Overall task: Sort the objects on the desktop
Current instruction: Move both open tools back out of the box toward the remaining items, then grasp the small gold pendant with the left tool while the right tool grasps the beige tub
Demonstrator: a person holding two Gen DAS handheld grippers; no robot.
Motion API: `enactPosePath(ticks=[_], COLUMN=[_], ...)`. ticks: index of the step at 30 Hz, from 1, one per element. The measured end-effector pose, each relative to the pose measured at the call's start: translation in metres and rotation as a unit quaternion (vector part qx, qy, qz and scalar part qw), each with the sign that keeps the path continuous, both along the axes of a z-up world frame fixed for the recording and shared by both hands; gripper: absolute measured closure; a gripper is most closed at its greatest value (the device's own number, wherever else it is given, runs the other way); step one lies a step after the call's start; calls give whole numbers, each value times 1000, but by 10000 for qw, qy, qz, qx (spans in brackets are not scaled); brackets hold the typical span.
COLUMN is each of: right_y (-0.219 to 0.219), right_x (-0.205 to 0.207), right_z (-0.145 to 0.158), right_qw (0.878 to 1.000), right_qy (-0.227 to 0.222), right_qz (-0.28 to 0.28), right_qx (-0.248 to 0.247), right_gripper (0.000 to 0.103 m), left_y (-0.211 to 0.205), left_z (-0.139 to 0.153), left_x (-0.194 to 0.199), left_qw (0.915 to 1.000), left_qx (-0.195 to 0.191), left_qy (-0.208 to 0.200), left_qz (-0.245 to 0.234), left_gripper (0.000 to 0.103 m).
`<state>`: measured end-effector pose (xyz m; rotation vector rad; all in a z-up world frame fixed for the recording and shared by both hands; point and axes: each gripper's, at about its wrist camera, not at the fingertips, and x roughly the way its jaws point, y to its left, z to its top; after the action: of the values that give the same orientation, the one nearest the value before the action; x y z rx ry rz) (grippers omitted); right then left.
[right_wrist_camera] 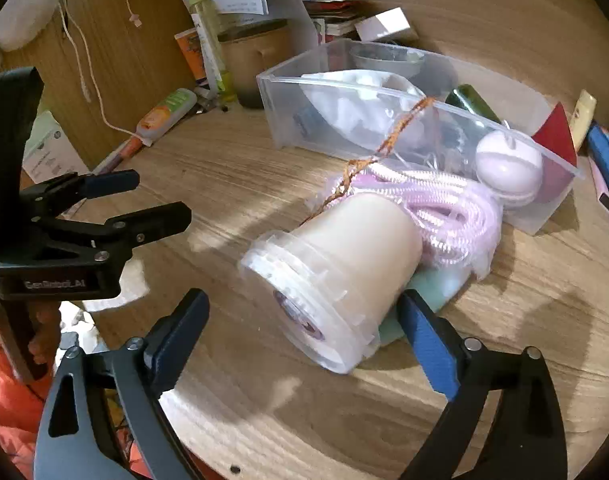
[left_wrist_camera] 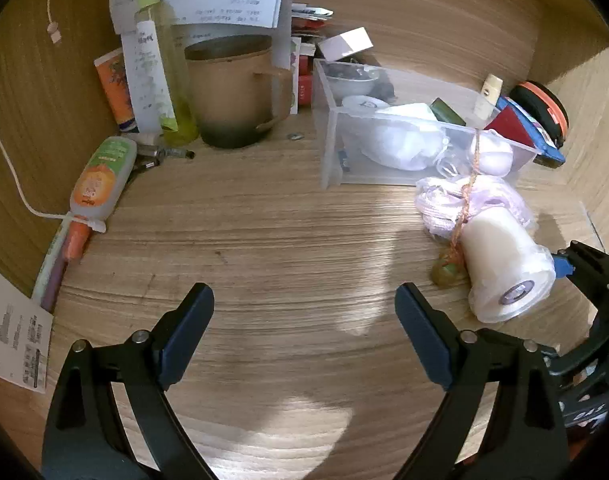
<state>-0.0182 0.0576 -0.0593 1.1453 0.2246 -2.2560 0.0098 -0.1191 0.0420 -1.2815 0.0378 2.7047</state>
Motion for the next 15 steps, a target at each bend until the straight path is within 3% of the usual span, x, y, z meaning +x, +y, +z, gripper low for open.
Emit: enactPosePath(ticks=[3,6,9,15], right_y=[0,8,21,39], right_x=[-1,-4,-6,6], right_z=[-1,2,5,16], right_qw=[9998,9997,9995,9993], right_qy=[175,169,-4,197], right_qz=[-77,-180,-211,-269], right_qx=[113,26,-216,-151], right_gripper=[13,26,29,33], left_y=[1,6,16,41], left_z=[0,1,2,9], left_x=[0,1,0,-6], left_qw=[10000,9998,9994,9979], left_qx=[63,75,82,47], left_qy=[-15,-10,-18,-42], left_qz=[-43,-159,-344,-644], left_gripper=[10,10,10,10])
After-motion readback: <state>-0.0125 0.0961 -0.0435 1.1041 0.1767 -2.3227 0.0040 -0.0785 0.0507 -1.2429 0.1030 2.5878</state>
